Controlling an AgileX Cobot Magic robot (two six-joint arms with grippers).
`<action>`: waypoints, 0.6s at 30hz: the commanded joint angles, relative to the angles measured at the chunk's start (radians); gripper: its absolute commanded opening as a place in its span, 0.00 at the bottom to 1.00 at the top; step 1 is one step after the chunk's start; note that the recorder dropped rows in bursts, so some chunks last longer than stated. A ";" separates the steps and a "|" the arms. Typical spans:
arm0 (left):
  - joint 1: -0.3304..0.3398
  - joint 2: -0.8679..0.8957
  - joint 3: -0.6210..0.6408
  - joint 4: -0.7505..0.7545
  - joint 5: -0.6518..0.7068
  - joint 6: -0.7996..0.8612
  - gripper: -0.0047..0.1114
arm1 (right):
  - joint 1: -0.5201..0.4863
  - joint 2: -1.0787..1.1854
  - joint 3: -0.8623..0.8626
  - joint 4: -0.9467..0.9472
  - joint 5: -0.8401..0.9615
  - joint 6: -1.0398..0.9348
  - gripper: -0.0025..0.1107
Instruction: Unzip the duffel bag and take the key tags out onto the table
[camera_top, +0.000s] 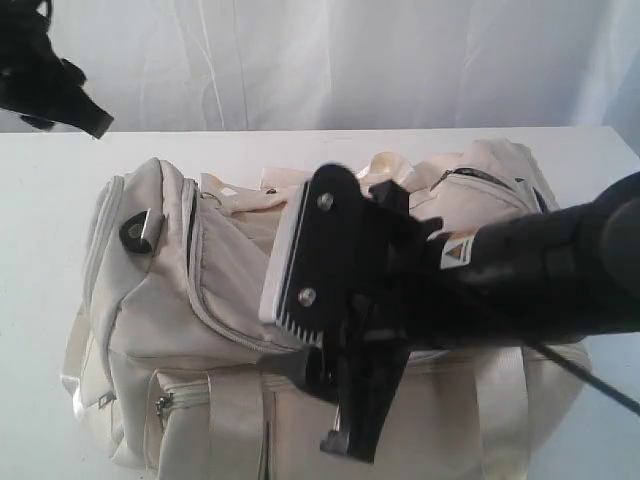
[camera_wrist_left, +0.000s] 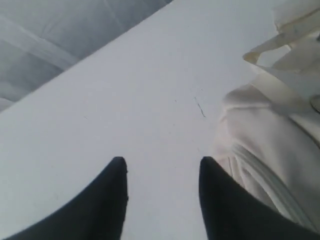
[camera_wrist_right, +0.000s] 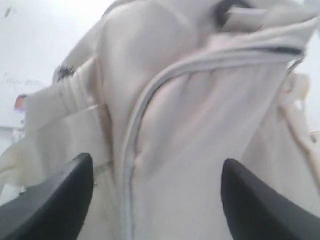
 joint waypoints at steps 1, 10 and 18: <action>-0.007 -0.114 0.005 -0.242 0.244 0.164 0.28 | 0.001 -0.061 -0.025 0.000 -0.051 0.056 0.58; -0.007 -0.350 0.257 -0.570 0.308 0.403 0.04 | 0.001 0.014 -0.106 -0.258 0.198 0.543 0.47; -0.007 -0.489 0.515 -0.590 0.194 0.349 0.04 | 0.001 0.114 -0.208 -0.287 0.278 0.567 0.45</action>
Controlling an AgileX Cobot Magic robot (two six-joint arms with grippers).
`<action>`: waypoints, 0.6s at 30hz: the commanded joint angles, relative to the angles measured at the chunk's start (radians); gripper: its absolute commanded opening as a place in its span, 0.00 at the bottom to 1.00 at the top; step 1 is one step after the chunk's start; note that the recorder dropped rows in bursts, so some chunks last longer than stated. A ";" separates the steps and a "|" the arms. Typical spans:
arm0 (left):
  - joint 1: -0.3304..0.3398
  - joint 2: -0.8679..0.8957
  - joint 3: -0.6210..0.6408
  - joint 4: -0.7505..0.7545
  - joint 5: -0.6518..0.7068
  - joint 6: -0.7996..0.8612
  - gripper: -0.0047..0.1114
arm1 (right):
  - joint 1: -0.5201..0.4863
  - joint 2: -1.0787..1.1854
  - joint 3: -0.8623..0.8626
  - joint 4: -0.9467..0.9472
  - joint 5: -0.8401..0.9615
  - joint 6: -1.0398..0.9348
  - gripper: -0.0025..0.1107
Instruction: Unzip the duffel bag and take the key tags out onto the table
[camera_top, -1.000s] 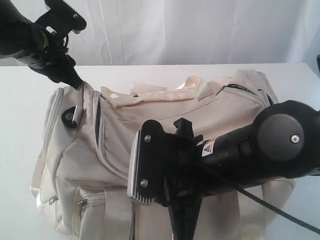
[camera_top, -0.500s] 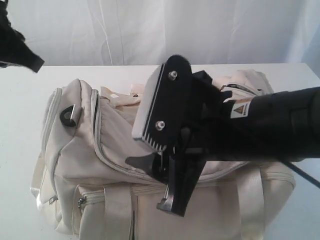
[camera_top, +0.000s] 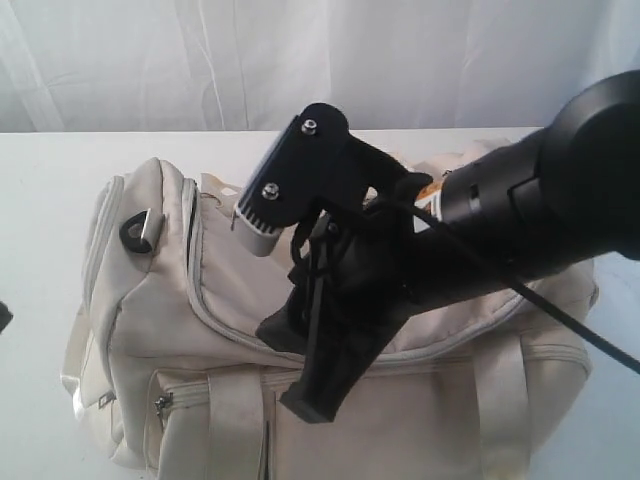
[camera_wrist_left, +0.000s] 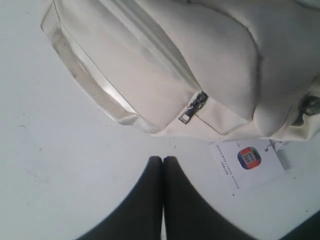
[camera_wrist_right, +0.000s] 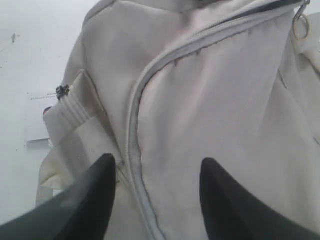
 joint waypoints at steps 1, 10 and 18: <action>-0.005 -0.060 0.100 -0.026 -0.036 -0.033 0.04 | 0.001 0.055 -0.028 -0.013 0.034 0.016 0.45; -0.005 -0.102 0.102 -0.032 -0.065 -0.033 0.04 | 0.001 0.114 -0.028 -0.024 -0.004 0.016 0.30; -0.005 -0.102 0.102 -0.033 -0.069 -0.033 0.04 | 0.001 0.114 -0.028 -0.046 -0.013 0.016 0.03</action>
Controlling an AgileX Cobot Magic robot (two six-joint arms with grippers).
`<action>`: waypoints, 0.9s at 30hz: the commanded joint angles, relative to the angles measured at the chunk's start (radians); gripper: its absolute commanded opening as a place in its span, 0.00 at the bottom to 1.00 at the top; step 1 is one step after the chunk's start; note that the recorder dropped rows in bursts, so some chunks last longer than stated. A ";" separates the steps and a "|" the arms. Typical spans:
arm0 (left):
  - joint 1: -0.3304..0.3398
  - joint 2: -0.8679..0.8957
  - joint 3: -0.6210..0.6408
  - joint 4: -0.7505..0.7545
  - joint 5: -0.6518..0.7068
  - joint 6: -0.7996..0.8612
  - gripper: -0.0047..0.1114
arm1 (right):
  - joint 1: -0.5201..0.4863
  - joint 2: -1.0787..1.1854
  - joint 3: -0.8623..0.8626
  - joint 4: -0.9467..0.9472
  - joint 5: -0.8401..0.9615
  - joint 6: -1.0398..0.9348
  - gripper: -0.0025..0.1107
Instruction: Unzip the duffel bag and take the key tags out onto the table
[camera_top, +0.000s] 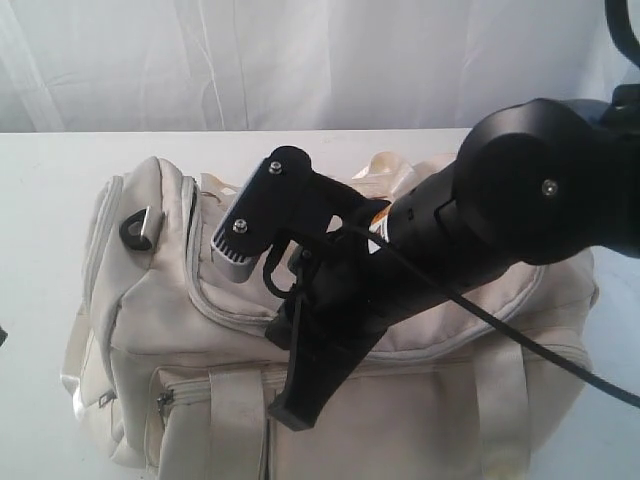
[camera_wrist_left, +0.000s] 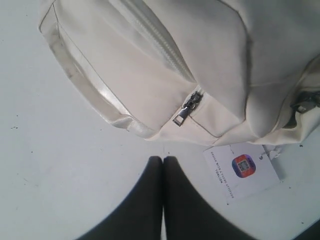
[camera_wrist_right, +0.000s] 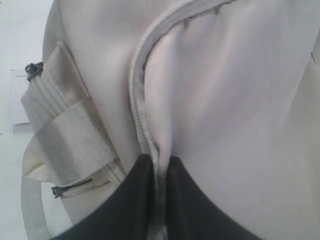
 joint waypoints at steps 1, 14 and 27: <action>-0.005 -0.009 0.006 -0.014 0.005 -0.009 0.04 | 0.001 -0.002 -0.006 -0.014 -0.021 0.005 0.02; -0.005 -0.009 0.006 -0.025 0.000 -0.009 0.04 | 0.001 -0.002 -0.053 -0.067 0.084 0.005 0.02; -0.005 -0.009 0.006 -0.028 0.000 -0.009 0.04 | 0.001 -0.002 -0.053 -0.139 0.125 0.005 0.18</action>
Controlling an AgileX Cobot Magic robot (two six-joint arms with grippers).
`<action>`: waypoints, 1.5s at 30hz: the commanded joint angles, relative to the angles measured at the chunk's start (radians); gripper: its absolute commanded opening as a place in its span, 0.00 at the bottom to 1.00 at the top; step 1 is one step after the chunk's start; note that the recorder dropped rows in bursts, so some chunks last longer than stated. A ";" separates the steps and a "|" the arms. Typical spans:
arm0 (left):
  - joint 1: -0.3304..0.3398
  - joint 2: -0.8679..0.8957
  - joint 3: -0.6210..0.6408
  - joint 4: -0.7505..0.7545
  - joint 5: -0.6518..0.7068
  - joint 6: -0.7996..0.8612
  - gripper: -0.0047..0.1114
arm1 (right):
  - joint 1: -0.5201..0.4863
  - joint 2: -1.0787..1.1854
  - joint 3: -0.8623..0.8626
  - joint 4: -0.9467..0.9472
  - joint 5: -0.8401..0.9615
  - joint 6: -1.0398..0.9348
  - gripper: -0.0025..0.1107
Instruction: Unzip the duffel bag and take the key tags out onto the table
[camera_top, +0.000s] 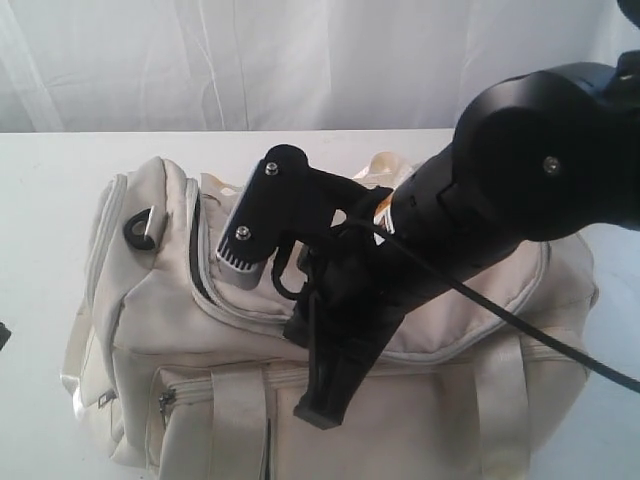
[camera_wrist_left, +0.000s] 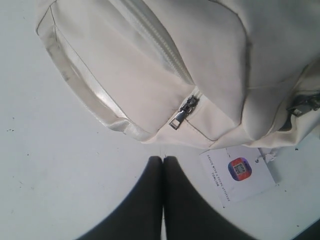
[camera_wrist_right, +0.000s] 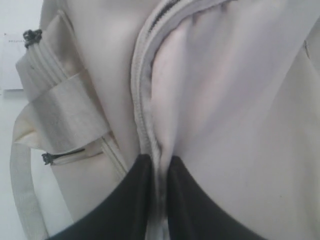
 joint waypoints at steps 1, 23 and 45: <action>-0.005 -0.009 0.006 -0.014 0.008 -0.009 0.04 | 0.001 -0.002 -0.002 -0.029 0.018 0.005 0.19; -0.005 -0.009 0.006 -0.021 0.008 -0.009 0.04 | 0.001 -0.002 -0.047 -0.170 0.037 0.039 0.15; -0.005 -0.009 0.006 -0.052 0.009 0.001 0.04 | -0.105 0.302 -0.331 -1.044 -0.389 0.538 0.02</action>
